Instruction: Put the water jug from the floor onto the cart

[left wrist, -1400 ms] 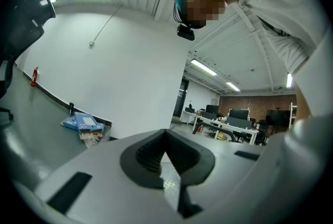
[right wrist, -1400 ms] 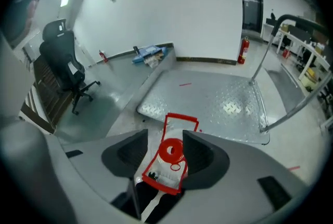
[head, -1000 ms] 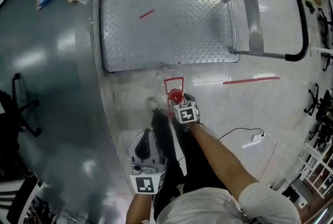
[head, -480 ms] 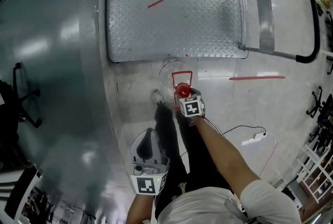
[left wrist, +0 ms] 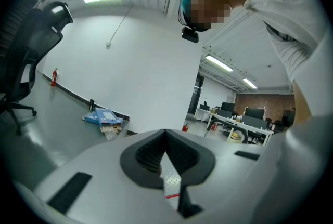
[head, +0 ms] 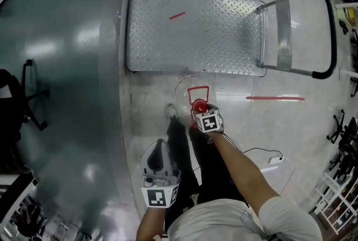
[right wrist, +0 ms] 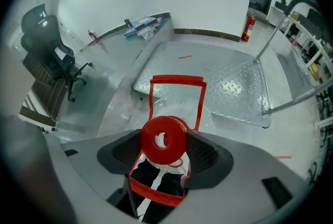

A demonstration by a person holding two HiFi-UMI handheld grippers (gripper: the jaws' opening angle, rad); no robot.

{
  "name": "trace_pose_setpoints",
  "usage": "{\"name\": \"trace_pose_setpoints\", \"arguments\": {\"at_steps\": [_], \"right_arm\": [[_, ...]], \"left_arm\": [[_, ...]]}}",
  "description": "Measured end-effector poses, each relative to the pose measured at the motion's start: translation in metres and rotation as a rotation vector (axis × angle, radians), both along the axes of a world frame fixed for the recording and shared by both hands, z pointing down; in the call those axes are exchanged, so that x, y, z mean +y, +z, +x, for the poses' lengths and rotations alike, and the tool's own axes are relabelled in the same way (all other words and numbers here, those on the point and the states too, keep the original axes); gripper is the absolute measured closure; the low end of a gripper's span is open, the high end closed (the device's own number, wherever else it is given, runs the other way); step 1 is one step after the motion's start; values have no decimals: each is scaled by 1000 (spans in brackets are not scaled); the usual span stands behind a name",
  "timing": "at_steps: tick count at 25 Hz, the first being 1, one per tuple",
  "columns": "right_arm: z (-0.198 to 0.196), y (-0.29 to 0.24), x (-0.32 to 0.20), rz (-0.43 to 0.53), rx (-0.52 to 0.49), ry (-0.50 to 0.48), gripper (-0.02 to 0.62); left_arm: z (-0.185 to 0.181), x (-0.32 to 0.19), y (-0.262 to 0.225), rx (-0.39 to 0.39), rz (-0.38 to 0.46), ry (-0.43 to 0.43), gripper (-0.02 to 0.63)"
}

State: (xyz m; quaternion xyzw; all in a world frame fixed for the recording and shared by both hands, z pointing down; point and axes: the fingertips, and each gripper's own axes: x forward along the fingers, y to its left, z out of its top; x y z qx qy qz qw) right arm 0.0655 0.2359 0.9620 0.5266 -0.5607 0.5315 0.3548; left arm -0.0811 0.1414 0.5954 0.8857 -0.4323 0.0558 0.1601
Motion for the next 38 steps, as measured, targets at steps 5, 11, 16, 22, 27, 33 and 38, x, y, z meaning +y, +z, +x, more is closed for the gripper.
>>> {"name": "trace_pose_setpoints", "arguments": {"at_steps": [5,11,16,22,27,33,38], "right_arm": [[3,-72,-5,5,-18,-68,319],[-1,-142,-15,13,-36,-189,319],[1,-171,-50,47,-2,-258,319],[-3,-196,-122,88,25,-300,319],[-18,-217,-172,87,22,-325,319],[-45,-226,-250,100,23,-335,319],[-69,-222,-309,96,24,-339,319]], "left_arm": [[-15,7,-50,-31,76,-78,603],[-29,22,-117,-12,159,-186,603],[-37,3,-155,28,232,-219,603],[-52,-60,-162,59,268,-219,603],[-65,-124,-160,72,259,-154,603],[-86,-191,-165,95,258,-118,603],[-101,-226,-163,95,233,-133,603]]}}
